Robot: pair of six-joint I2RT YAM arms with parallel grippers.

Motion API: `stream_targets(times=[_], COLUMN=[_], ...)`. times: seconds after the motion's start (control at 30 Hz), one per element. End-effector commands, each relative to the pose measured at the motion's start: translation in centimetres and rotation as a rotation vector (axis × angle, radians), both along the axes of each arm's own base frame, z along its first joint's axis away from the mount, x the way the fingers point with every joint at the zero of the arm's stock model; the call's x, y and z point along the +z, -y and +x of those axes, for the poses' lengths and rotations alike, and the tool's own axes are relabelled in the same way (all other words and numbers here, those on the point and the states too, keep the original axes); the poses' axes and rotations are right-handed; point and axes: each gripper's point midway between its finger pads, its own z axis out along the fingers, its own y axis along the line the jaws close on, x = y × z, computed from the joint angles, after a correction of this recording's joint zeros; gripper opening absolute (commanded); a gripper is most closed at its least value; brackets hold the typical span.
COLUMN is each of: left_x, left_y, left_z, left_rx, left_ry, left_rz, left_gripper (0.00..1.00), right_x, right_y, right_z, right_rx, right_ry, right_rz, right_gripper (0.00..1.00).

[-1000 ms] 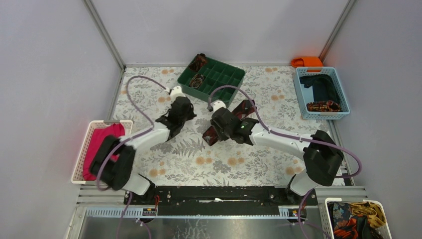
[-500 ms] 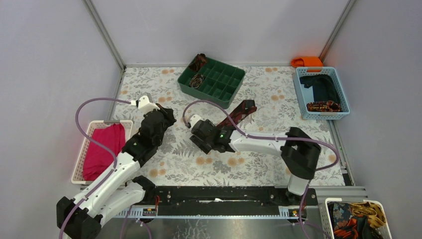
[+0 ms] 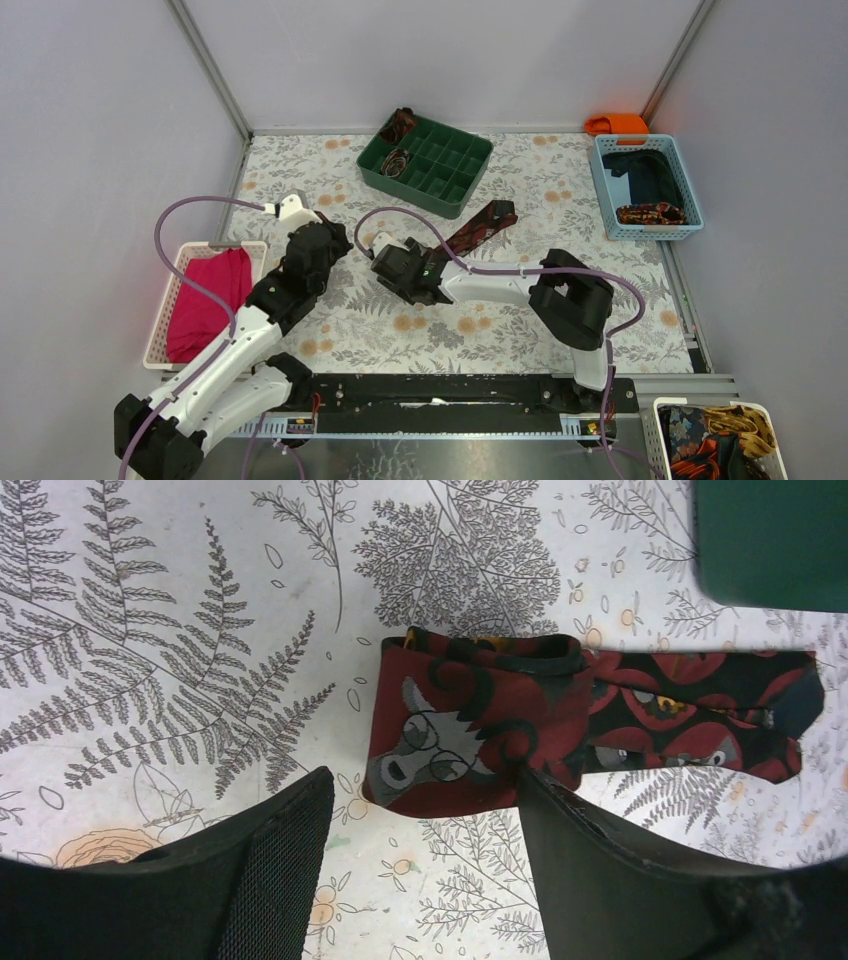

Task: Roll the ties
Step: Roll the tie at the center of the board.

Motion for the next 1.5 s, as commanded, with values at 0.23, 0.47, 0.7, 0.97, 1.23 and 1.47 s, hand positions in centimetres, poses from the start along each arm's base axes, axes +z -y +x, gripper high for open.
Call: stream_targets(times=[0.23, 0.47, 0.7, 0.97, 1.23, 1.47], left_x=[-0.6, -0.9, -0.9, -0.5, -0.1, -0.4], left_y=[-0.3, -0.1, -0.2, -0.6, -0.6, -0.4], left_z=[0.1, 0.2, 0.2, 0.1, 0.2, 0.5], left_rx=[0.003, -0.006, -0.009, 0.002, 0.006, 0.004], left_ry=[-0.001, -0.007, -0.005, 0.006, 0.015, 0.003], left_rz=[0.049, 0.057, 0.065, 0.074, 0.072, 0.070], left_gripper=[0.00, 0.00, 0.00, 0.00, 0.00, 0.00], right_x=[5.6, 2.5, -0.1, -1.8, -3.2, -3.0], right_y=[-2.0, -2.1, -1.2, 0.3, 1.8, 1.2], right_z=[0.7, 1.3, 2.6, 3.4, 4.2, 4.2], right_rx=[0.007, -0.006, -0.056, -0.125, -0.206, -0.233], right_ry=[0.136, 0.124, 0.124, -0.001, -0.115, -0.224], right_rz=[0.061, -0.019, -0.109, -0.030, 0.015, 0.126], right_gripper=[0.75, 0.78, 0.78, 0.78, 0.72, 0.53])
